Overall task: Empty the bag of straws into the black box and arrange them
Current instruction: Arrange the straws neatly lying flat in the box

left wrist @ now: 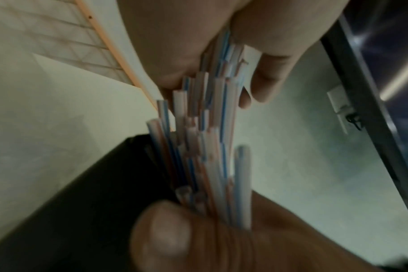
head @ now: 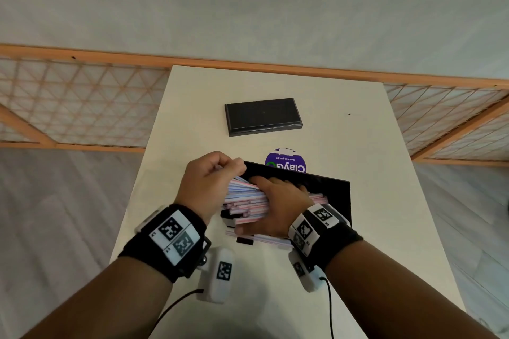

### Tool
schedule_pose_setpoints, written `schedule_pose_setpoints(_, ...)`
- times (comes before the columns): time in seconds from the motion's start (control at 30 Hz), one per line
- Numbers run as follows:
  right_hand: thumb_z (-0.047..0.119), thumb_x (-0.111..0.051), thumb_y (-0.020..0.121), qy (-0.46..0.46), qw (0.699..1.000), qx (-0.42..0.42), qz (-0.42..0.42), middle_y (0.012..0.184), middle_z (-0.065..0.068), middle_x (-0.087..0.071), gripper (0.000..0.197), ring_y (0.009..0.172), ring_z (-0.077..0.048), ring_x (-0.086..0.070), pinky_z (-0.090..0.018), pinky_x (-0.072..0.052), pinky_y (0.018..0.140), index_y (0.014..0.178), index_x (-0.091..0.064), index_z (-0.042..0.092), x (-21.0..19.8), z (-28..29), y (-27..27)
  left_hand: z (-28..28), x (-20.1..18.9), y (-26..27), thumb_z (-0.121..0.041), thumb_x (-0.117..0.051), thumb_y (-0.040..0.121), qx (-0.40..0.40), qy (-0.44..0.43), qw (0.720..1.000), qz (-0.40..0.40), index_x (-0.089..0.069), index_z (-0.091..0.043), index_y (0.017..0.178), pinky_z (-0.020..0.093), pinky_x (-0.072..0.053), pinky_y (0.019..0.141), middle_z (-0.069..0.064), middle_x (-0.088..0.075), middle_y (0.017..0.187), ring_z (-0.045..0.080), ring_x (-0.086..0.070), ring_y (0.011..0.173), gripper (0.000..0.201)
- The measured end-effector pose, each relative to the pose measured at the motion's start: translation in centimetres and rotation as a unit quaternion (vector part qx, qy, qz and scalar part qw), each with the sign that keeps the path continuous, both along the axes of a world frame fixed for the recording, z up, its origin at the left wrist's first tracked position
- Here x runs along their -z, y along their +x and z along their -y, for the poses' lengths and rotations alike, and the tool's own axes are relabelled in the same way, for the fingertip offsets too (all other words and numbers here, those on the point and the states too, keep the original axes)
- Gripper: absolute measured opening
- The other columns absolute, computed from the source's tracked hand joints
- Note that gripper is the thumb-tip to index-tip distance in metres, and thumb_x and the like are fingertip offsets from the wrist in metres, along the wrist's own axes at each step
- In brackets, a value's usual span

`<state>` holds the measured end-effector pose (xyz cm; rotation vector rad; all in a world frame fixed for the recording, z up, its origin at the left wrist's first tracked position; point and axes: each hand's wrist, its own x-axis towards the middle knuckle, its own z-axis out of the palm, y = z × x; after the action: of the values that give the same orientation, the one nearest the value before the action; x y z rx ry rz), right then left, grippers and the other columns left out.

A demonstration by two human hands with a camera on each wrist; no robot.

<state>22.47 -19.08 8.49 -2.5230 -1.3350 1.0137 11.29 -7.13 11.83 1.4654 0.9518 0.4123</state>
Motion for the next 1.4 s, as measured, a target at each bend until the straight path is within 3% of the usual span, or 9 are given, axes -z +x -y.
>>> schedule_pose_setpoints(0.2,0.093,-0.049,0.046,0.091,0.994,0.025,0.053,0.099,0.011,-0.050,0.089,0.094,-0.016,-0.055,-0.045,-0.040,0.102,0.115,-0.050,0.037,0.7,-0.1,-0.9,1.2,-0.2,0.0,-0.038,-0.072,0.083,-0.048,-0.032,0.998,0.008,-0.073,-0.013,0.069,0.060,-0.059,0.081,0.015,-0.076,0.078,0.039,-0.073,0.079,0.028)
schedule_pose_setpoints(0.3,0.090,-0.050,0.052,0.205,0.972,0.057,0.100,0.090,0.010,-0.052,0.078,0.081,-0.016,-0.055,-0.038,-0.050,0.083,0.104,-0.058,0.032,0.5,-0.3,-1.4,1.2,-0.9,0.5,-0.019,-0.066,0.096,-0.080,-0.113,0.989,0.055,-0.069,-0.011,0.060,0.052,-0.063,0.074,0.019,-0.076,0.078,0.043,-0.073,0.076,0.037)
schedule_pose_setpoints(0.4,0.091,-0.050,0.054,0.234,0.961,0.076,0.127,0.087,0.008,-0.054,0.078,0.080,-0.016,-0.054,-0.037,-0.051,0.076,0.099,-0.063,0.028,0.0,-0.3,-1.1,0.8,-0.9,0.9,-0.018,-0.065,0.096,-0.096,-0.178,0.976,0.075,-0.064,-0.001,0.076,0.044,-0.063,0.064,0.021,-0.076,0.083,0.039,-0.075,0.076,0.027)
schedule_pose_setpoints(0.57,0.091,-0.060,0.045,0.145,0.988,0.036,0.023,0.128,0.009,-0.050,0.111,0.118,-0.016,-0.048,-0.041,-0.042,0.105,0.137,-0.040,0.032,0.1,1.0,-0.7,-0.8,1.0,0.0,-0.032,-0.075,0.088,-0.081,0.045,0.995,0.021,-0.067,-0.018,0.080,0.031,-0.051,0.074,-0.007,-0.069,0.075,0.005,-0.063,0.073,0.018)
schedule_pose_setpoints(0.7,0.089,-0.063,0.050,0.154,0.985,0.073,0.009,0.139,0.010,-0.046,0.114,0.126,-0.011,-0.044,-0.034,-0.039,0.110,0.142,-0.034,0.030,0.4,3.8,1.3,-1.0,1.8,-0.2,-0.043,-0.068,0.084,-0.082,-0.099,0.990,0.054,-0.067,-0.022,0.096,0.032,-0.045,0.086,-0.002,-0.070,0.100,0.015,-0.063,0.096,0.024)
schedule_pose_setpoints(0.87,0.098,-0.042,0.054,0.041,0.995,0.045,0.075,0.144,0.006,-0.042,0.115,0.128,-0.025,-0.039,-0.049,-0.030,0.112,0.148,-0.026,0.034,1.5,3.1,1.7,1.3,2.3,0.5,-0.061,-0.057,0.078,-0.005,-0.020,1.000,0.018,-0.068,-0.025,0.099,0.047,-0.053,0.095,-0.002,-0.073,0.101,0.019,-0.069,0.097,0.043)
schedule_pose_setpoints(1.03,0.096,-0.046,0.050,0.064,0.995,0.049,0.055,0.126,0.006,-0.049,0.110,0.118,-0.022,-0.048,-0.046,-0.037,0.107,0.142,-0.034,0.036,1.2,1.8,0.9,2.6,1.5,0.3,-0.046,-0.065,0.078,-0.033,0.054,0.997,0.036,-0.069,-0.024,0.094,0.042,-0.060,0.084,-0.011,-0.073,0.097,0.011,-0.070,0.090,0.028)
schedule_pose_setpoints(1.27,0.079,-0.057,0.051,0.202,0.965,0.055,0.155,0.085,0.010,-0.052,0.061,0.083,-0.021,-0.055,-0.040,-0.046,0.079,0.086,-0.057,0.029,1.9,2.2,0.2,4.8,1.6,-0.8,-0.039,-0.069,0.081,0.010,0.163,0.986,0.038,-0.068,-0.025,0.078,0.028,-0.057,0.064,-0.014,-0.072,0.080,0.004,-0.069,0.074,0.014)
schedule_pose_setpoints(1.4,0.093,-0.047,0.048,0.114,0.979,0.076,0.153,0.092,0.013,-0.063,0.081,0.090,-0.019,-0.061,-0.045,-0.039,0.100,0.101,-0.047,0.031,1.4,2.9,0.0,3.1,2.1,-0.8,-0.026,-0.068,0.086,0.065,0.245,0.967,-0.017,-0.067,-0.022,0.088,0.026,-0.052,0.078,-0.012,-0.070,0.092,0.003,-0.063,0.087,0.005)
